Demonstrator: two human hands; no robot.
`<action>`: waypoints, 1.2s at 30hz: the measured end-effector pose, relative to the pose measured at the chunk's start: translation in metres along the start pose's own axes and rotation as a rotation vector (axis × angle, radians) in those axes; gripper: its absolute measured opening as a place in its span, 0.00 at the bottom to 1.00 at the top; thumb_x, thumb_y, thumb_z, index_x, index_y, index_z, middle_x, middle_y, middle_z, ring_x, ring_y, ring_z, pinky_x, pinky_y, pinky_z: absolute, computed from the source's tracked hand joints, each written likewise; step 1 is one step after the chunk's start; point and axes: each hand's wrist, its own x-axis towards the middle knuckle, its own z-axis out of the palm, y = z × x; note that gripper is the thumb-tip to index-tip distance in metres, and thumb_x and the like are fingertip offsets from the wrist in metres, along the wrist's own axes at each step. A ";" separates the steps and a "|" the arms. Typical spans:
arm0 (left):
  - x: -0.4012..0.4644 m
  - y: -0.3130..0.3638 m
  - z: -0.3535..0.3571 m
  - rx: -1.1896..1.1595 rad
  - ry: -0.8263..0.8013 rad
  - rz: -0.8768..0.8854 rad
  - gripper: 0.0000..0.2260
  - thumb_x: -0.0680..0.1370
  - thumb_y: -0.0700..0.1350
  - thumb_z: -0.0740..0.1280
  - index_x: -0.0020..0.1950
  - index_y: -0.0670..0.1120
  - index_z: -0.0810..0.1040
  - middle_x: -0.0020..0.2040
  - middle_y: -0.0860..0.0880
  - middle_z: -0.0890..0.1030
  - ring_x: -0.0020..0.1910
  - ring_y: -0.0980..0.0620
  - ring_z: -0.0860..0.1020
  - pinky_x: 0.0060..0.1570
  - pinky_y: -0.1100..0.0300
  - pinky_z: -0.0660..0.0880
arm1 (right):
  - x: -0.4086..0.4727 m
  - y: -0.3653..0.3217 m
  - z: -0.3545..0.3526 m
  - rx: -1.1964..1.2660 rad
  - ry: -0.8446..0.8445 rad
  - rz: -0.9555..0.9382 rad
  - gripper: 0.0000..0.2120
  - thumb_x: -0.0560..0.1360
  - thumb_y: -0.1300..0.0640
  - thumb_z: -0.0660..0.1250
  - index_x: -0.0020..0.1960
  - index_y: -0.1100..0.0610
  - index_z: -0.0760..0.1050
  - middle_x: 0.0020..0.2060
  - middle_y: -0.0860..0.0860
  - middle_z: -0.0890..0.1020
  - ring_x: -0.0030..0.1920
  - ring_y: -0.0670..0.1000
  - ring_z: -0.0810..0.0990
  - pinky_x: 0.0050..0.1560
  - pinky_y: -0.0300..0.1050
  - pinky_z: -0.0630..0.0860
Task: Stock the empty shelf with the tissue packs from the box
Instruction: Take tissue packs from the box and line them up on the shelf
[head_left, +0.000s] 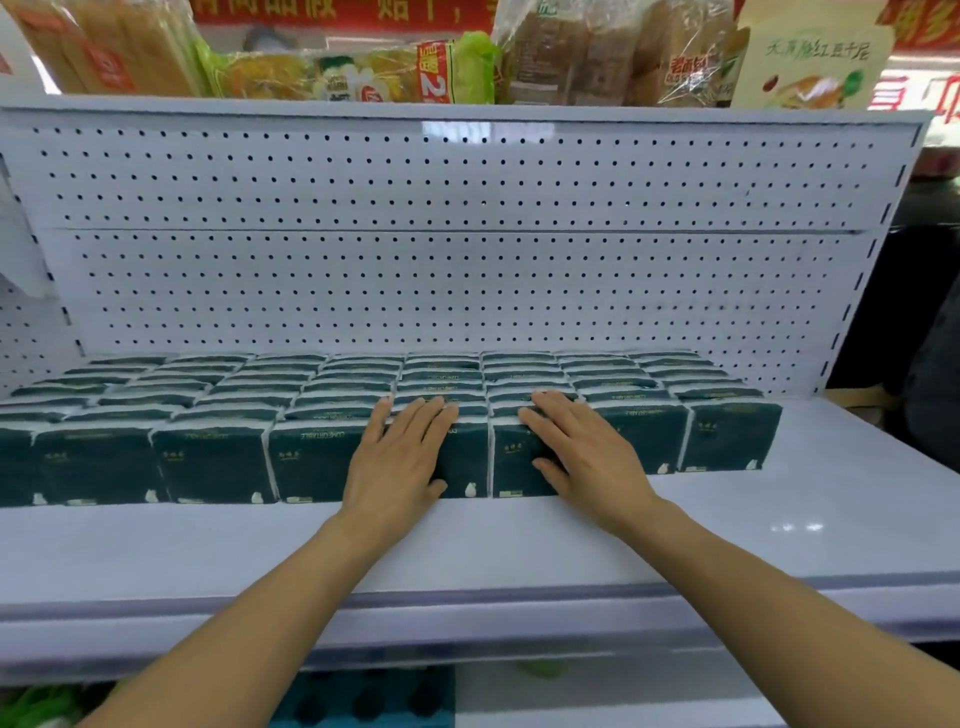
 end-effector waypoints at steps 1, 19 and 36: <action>0.000 0.001 -0.001 -0.010 -0.009 -0.010 0.38 0.77 0.55 0.68 0.80 0.50 0.51 0.80 0.51 0.57 0.79 0.50 0.55 0.77 0.46 0.40 | -0.001 0.000 0.001 -0.010 -0.005 0.005 0.27 0.71 0.55 0.74 0.68 0.55 0.73 0.68 0.53 0.74 0.69 0.56 0.72 0.70 0.53 0.64; -0.138 -0.010 -0.067 -0.050 0.319 -0.225 0.33 0.74 0.55 0.72 0.75 0.47 0.66 0.65 0.48 0.77 0.61 0.47 0.76 0.63 0.44 0.72 | -0.030 -0.133 -0.055 0.216 0.135 -0.040 0.25 0.76 0.44 0.59 0.70 0.54 0.69 0.63 0.52 0.76 0.63 0.55 0.74 0.62 0.52 0.69; -0.493 -0.216 -0.095 -0.134 -0.239 -0.326 0.29 0.77 0.54 0.68 0.76 0.51 0.65 0.67 0.51 0.74 0.62 0.48 0.75 0.58 0.50 0.74 | -0.114 -0.492 -0.003 0.440 -0.287 -0.171 0.22 0.77 0.45 0.63 0.69 0.51 0.70 0.54 0.49 0.80 0.50 0.54 0.80 0.54 0.51 0.75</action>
